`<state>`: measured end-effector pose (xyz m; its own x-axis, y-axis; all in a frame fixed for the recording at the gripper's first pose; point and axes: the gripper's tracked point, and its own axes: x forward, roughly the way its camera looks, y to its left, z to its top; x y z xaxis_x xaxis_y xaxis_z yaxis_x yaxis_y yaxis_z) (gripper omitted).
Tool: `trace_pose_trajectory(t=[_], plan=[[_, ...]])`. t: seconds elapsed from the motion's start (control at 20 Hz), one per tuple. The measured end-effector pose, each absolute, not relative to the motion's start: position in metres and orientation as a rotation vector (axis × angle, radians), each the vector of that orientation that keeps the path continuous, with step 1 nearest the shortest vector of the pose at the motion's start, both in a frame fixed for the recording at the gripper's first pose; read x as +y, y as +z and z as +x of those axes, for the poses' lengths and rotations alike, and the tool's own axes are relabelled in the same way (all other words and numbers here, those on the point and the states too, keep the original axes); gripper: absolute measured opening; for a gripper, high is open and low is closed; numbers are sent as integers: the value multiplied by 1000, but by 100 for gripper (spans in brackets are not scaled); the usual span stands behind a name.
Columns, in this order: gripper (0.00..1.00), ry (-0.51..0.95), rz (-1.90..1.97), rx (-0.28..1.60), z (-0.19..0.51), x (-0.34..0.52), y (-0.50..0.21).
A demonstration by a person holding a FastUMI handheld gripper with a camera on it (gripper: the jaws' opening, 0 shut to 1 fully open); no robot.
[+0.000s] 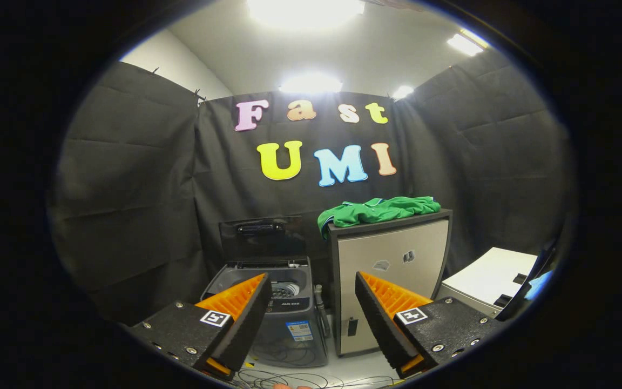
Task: Put the clothes into the washing machine and then close the washing machine lid.
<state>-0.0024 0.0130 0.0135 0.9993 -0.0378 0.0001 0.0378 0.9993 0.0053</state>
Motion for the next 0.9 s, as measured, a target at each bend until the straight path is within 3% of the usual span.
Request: trace_pose_trajectory(t=[0.5, 0.9], plan=[[96, -112, 19, -44, 48, -15, 77], [96, -85, -13, -5, 132, -60, 131]])
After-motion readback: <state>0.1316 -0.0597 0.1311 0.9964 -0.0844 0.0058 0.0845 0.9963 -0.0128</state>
